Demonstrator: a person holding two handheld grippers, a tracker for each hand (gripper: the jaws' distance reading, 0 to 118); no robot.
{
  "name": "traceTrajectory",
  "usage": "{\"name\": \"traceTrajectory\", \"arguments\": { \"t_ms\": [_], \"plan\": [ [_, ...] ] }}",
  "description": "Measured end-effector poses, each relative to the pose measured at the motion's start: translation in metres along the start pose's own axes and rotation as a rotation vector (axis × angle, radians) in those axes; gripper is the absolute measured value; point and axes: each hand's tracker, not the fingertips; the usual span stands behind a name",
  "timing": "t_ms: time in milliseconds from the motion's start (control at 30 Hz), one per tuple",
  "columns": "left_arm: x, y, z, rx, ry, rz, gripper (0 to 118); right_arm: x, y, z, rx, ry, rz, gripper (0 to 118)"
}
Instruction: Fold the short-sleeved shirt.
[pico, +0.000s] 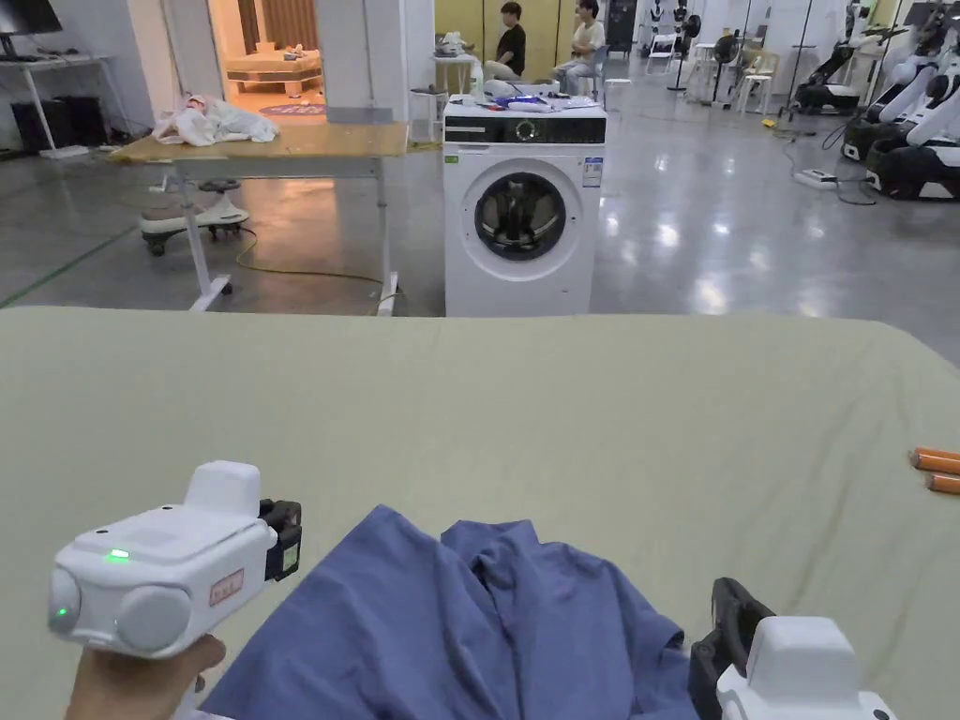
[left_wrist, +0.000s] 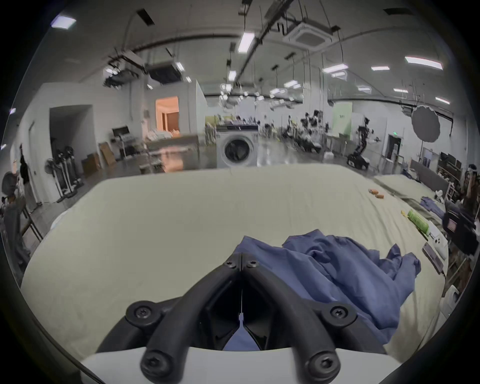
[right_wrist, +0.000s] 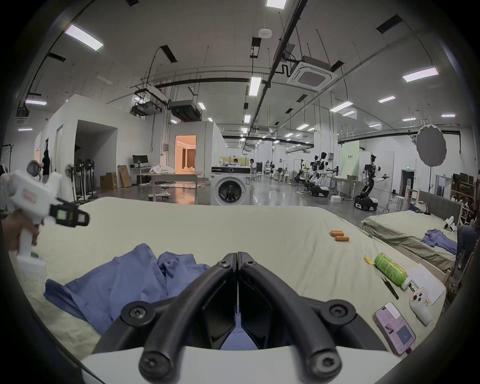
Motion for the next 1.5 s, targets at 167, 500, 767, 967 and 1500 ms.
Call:
{"name": "traceTrajectory", "arguments": {
  "t_ms": [167,500,767,967,1500],
  "plan": [
    [-0.002,0.033,-0.092,-0.180,-0.055,-0.014,0,0.015,-0.013,-0.011,-0.057,-0.026,0.028,0],
    [0.032,0.040,-0.196,-0.400,-0.074,0.024,77,0.046,-0.039,-0.030,-0.165,-0.097,0.045,0],
    [0.059,0.017,-0.218,-0.455,0.009,-0.074,68,0.060,-0.052,-0.030,-0.229,-0.122,0.032,0],
    [0.062,0.018,-0.194,-0.413,-0.047,-0.132,0,0.081,-0.057,-0.035,-0.309,-0.142,-0.030,0],
    [0.021,0.026,0.011,-0.050,-0.034,-0.026,0,0.124,-0.097,-0.077,-0.658,0.049,-0.149,49]
  ]
}}
